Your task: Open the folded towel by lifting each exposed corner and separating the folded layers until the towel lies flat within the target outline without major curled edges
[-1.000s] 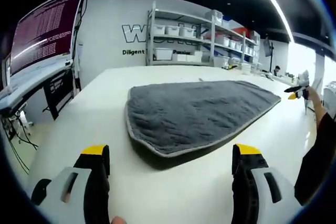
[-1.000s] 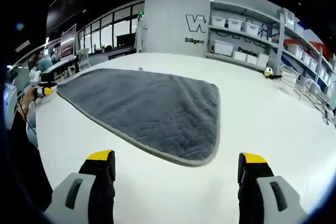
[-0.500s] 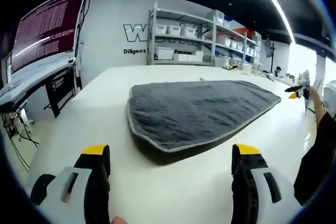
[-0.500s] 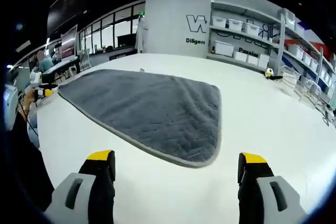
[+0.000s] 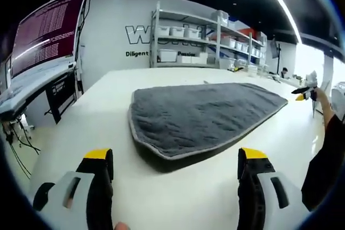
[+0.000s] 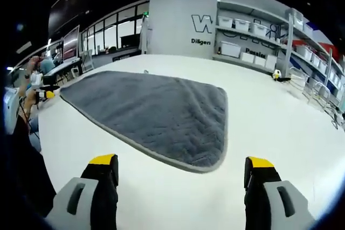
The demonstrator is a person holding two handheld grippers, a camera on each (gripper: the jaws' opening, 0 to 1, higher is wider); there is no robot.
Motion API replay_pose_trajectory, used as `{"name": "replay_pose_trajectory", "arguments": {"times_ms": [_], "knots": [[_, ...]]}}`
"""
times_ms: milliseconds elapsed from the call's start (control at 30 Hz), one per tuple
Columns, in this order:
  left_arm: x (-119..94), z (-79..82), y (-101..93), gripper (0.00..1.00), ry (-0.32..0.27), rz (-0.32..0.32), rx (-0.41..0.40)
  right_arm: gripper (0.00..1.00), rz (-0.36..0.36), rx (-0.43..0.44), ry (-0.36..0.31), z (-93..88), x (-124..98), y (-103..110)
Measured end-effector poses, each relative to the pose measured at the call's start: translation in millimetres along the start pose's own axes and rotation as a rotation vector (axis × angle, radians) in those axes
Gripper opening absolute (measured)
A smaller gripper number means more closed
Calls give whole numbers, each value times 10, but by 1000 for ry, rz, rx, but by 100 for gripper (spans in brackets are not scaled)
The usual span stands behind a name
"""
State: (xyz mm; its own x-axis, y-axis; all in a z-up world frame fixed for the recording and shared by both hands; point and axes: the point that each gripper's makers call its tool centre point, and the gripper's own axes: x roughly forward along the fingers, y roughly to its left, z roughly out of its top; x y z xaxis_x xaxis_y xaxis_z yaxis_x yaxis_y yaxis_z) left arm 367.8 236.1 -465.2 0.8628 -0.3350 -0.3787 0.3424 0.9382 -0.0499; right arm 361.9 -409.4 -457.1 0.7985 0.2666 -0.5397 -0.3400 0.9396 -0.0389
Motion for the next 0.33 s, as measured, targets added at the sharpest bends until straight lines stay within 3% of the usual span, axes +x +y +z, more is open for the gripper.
{"name": "replay_pose_trajectory", "arguments": {"times_ms": [333], "knots": [[22,-15,8,94,5,-3,-2,99,-5,-2,10,-9,-27,-6]]}}
